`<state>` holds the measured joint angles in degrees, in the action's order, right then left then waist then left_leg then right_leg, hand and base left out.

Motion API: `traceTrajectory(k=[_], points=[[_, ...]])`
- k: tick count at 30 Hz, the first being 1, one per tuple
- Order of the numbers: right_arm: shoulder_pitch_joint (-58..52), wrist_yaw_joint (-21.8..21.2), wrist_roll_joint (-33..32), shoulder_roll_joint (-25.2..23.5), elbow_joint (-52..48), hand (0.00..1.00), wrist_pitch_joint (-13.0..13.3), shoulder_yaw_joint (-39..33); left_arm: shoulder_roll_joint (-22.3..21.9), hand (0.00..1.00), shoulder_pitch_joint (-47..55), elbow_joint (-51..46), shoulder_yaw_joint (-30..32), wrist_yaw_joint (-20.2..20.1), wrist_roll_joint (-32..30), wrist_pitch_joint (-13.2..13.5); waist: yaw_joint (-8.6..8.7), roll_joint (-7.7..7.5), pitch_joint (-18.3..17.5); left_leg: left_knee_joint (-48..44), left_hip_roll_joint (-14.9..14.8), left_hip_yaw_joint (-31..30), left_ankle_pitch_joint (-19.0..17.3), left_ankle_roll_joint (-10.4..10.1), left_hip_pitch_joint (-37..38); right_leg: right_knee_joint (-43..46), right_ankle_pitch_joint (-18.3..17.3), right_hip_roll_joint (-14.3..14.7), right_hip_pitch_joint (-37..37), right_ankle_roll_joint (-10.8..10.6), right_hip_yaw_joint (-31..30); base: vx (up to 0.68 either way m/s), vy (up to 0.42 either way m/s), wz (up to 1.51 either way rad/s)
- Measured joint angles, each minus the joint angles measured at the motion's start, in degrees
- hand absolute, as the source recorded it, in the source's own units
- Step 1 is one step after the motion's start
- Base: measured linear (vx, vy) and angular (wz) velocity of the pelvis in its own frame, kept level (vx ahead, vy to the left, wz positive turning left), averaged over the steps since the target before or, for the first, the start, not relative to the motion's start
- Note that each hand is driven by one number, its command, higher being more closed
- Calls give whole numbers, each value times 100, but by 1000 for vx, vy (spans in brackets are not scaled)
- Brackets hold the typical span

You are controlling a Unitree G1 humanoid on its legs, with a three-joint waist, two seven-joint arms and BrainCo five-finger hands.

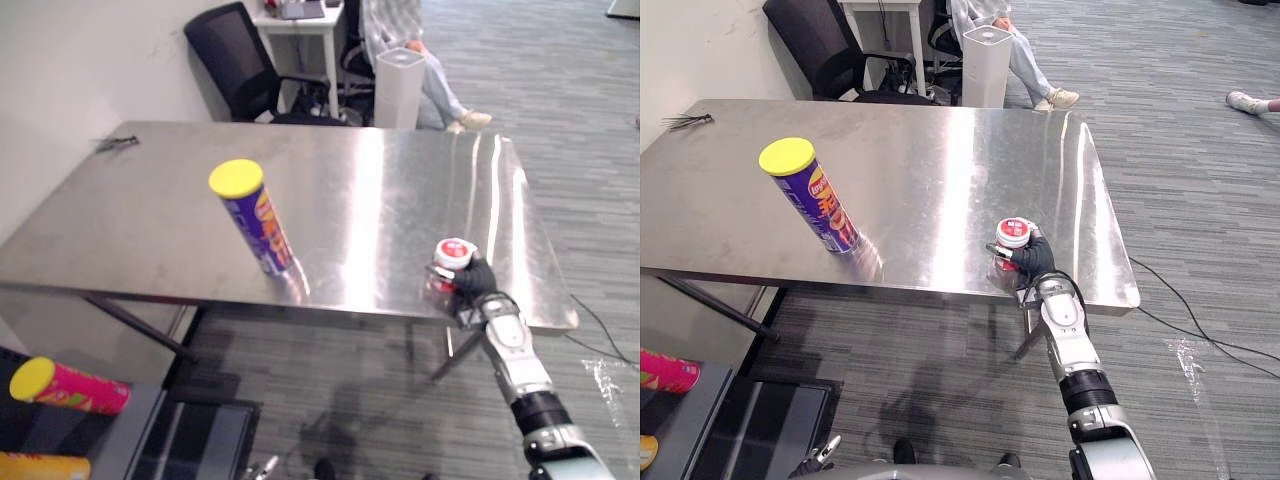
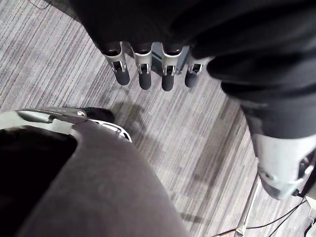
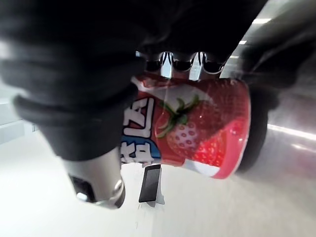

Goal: Put the gum and the chips on the shelf.

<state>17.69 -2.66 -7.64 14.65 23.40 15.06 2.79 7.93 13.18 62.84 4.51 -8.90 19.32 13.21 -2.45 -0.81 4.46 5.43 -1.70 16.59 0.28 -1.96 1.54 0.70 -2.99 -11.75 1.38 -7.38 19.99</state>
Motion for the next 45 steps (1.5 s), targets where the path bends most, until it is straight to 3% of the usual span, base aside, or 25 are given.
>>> traceTrajectory(k=[9, 12, 15, 26, 38, 41, 45], points=[[-6, 76, 47, -8, -129, 100, -8, -1, -8, 0, 0, -11, 30, 8, -32, 0, -4, 0, 0, 0, -6, 30, 0, 0, 4, -75, 81, 10, 18, 3, -39, 2, -2, -1], [-266, 39, 40, -9, -826, 100, -3, -2, -13, 0, 1, -18, 40, 22, -31, 4, -7, -3, 1, 0, -3, 43, -1, 0, 26, -73, 87, 3, 24, -1, -76, -3, -1, -1], [-783, -172, -4, -4, -1696, 100, 37, -12, -17, 0, 24, -17, 49, 61, -29, 6, 7, -10, 1, 0, -2, 72, -11, -4, 88, -72, 87, 2, 63, -1, -111, 2, -5, -6], [-2606, -922, -600, 2, -3468, 100, 116, -302, -91, 0, 69, -1, 309, 42, -18, 43, 71, -27, -20, -1, -72, 199, -43, -23, 163, -71, 85, 72, 33, -1, -240, -9, -11, -7], [-3253, -993, -629, -216, -3786, 100, 250, -1028, -108, 0, 63, -2, 395, -23, -18, 59, 84, -24, -268, -3, -60, 83, -36, -14, 158, -24, 61, 44, 73, 21, -132, -4, -4, 4], [-3267, -891, -619, -222, -3830, 100, 257, -1129, -111, 0, 35, -4, 389, -15, -16, 63, 103, -33, -253, -350, -81, -40, -138, -9, -55, 458, -173, -64, -125, 80, -49, -18, -7, 23], [-2808, -762, -624, -212, -3805, 100, 261, -877, -107, 0, -103, -90, 347, -25, 79, 68, 101, 18, -136, -995, -205, -712, -158, -11, -753, 762, -320, -45, -266, 209, 496, -80, -60, 62]])
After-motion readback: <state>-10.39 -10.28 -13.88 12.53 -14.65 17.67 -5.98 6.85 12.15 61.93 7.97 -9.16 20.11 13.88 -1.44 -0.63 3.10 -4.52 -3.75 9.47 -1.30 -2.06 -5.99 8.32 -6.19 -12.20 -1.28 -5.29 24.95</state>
